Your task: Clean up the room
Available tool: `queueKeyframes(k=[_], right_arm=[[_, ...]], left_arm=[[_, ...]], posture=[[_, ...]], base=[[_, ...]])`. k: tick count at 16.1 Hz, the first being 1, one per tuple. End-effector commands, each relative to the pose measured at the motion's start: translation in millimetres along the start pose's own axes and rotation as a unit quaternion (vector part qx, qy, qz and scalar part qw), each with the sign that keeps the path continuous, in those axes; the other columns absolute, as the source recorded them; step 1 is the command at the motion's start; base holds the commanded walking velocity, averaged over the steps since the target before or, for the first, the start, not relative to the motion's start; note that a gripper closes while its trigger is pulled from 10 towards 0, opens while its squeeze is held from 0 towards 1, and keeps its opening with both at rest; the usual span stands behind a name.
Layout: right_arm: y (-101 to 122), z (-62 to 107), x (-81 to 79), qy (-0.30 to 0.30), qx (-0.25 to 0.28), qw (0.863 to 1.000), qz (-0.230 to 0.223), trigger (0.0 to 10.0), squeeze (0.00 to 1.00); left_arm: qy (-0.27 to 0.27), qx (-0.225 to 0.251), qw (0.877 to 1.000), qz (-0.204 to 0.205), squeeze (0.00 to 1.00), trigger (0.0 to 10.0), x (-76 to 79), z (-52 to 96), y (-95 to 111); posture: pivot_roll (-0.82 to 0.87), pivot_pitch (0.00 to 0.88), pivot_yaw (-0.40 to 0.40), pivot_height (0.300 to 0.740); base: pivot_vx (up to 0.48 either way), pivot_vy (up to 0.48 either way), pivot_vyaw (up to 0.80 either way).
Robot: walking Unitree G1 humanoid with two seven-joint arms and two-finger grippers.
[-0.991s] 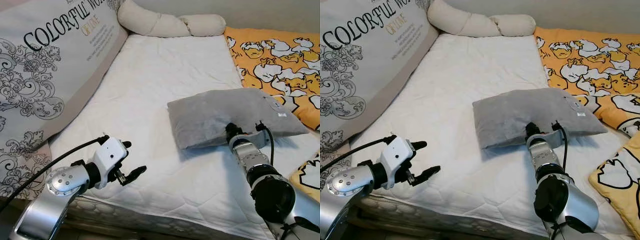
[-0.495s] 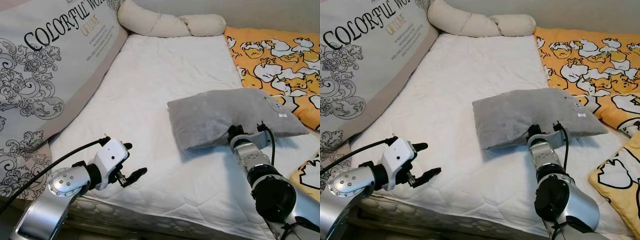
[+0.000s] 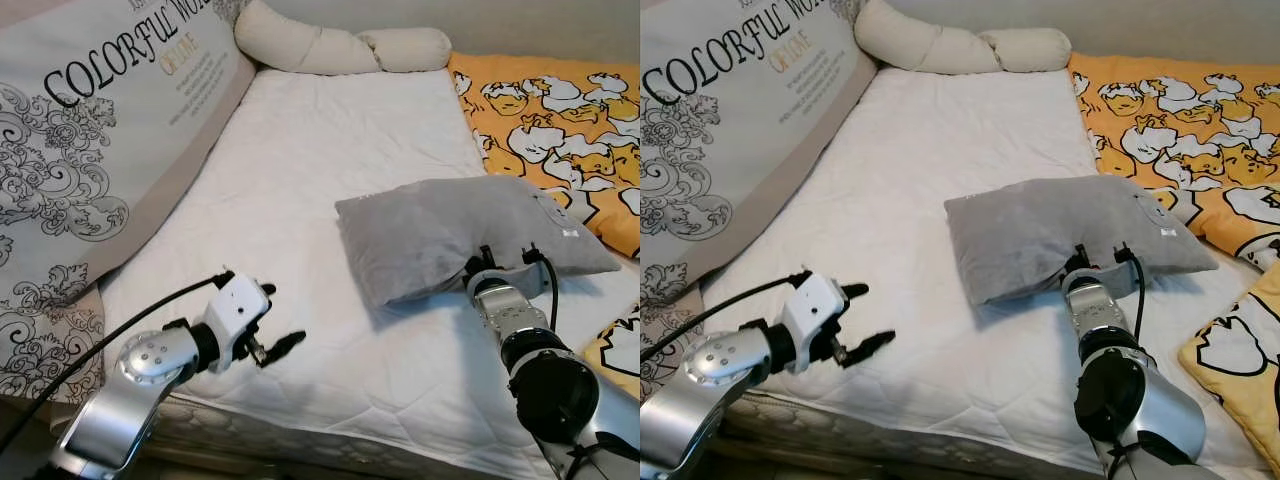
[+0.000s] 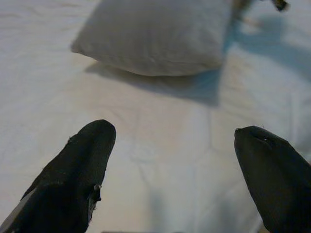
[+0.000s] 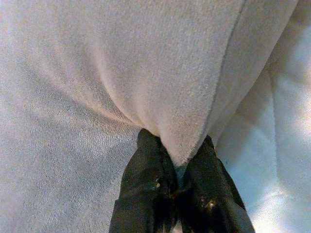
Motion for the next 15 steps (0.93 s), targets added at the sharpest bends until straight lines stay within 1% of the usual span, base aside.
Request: queueKeyframes(k=[1,3,4,5,6,7,8,9,10,11,12,13,15], right_arm=[[10.4,-1.2,-11.3,0.012,0.012,1.0,0.005,0.0,0.0],[11.7,-1.5,-20.1,0.029,0.012,0.999,0.029,0.0,0.0],[13.4,-1.7,-35.1,0.056,0.011,0.998,0.041,0.0,0.0],[12.3,-1.5,-47.9,0.078,0.005,0.996,0.043,0.0,0.0],[10.8,-1.2,-53.3,0.088,0.0,0.995,0.049,0.0,0.0],[2.4,0.2,-69.7,0.12,-0.024,0.99,0.07,0.0,0.0],[-6.7,2.8,-85.9,0.156,-0.049,0.983,0.085,0.0,0.0],[-15.0,6.5,-102.3,0.197,-0.075,0.973,0.098,0.0,0.0],[-20.6,11.5,-119.0,0.242,-0.1,0.959,0.109,0.0,0.0],[-21.5,16.6,-132.8,0.28,-0.12,0.946,0.11,0.0,0.0],[-18.6,21.6,-144.7,0.312,-0.138,0.934,0.107,0.0,0.0],[-15.5,24.7,-151.0,0.33,-0.146,0.926,0.107,0.0,0.0],[0.7,39.4,-170.1,0.39,-0.179,0.898,0.098,0.0,0.0]], left_arm=[[0.027,-0.001,1.0,-0.002,0.08,10.0,-8.6,0.7,-0.4],[0.061,-0.007,0.998,0.004,0.08,10.0,-16.6,-1.1,-3.9],[0.108,-0.021,0.994,0.009,0.08,10.0,-26.2,-3.7,-9.1],[0.14,-0.022,0.99,0.018,0.07,10.0,-31.4,-6.4,-10.0],[0.152,-0.021,0.988,0.023,0.08,10.0,-33.2,-7.6,-10.2],[0.196,-0.023,0.98,0.03,0.07,10.0,-41.8,-10.3,-10.8],[0.258,-0.025,0.965,0.042,0.08,10.0,-54.5,-9.8,-12.2],[0.305,-0.023,0.95,0.065,0.08,10.0,-65.5,-6.1,-13.8],[0.334,-0.018,0.939,0.076,0.08,10.0,-73.6,-1.8,-14.0],[0.353,-0.011,0.932,0.084,0.08,10.0,-79.8,2.6,-13.0],[0.371,-0.003,0.924,0.09,0.07,10.0,-86.0,7.7,-11.2],[0.379,0.0,0.921,0.089,0.07,10.0,-89.7,10.2,-10.4],[0.403,0.003,0.912,0.074,0.07,10.0,-103.1,19.0,-6.9]], posture=[[0.09,0.0,0.053,0.74],[0.08,0.0,0.034,0.74],[0.07,0.0,0.022,0.74],[0.06,0.0,0.018,0.74],[0.06,0.0,0.018,0.74],[0.05,0.0,0.012,0.74],[0.04,0.0,0.013,0.74],[0.04,0.0,0.012,0.74],[0.04,0.0,0.007,0.74],[0.04,0.0,0.002,0.74],[0.04,0.0,-0.002,0.74],[0.04,0.0,-0.007,0.74],[0.04,0.0,-0.007,0.74]], base=[[0.0,0.0,0.0],[0.0,0.0,0.0],[0.0,0.0,0.0],[0.0,0.0,0.0],[0.0,0.0,0.0],[0.0,0.0,0.0],[0.0,0.0,0.0],[0.0,0.0,0.0],[0.0,0.0,0.0],[0.0,0.0,0.0],[0.0,0.0,0.0],[0.0,0.0,0.0],[0.0,0.0,0.0]])
Point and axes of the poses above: a point about 5 cm out from each wrist's last joint towards the gripper, its own z axis pointing back from the gripper into the wrist, its own y axis along the axis of the wrist's last joint, x = y × z, the point moved 1 cm from there along -z, pointing out of the wrist towards the gripper, and after that the axes turned 3 degrees about -z, right-handed, at the moved point
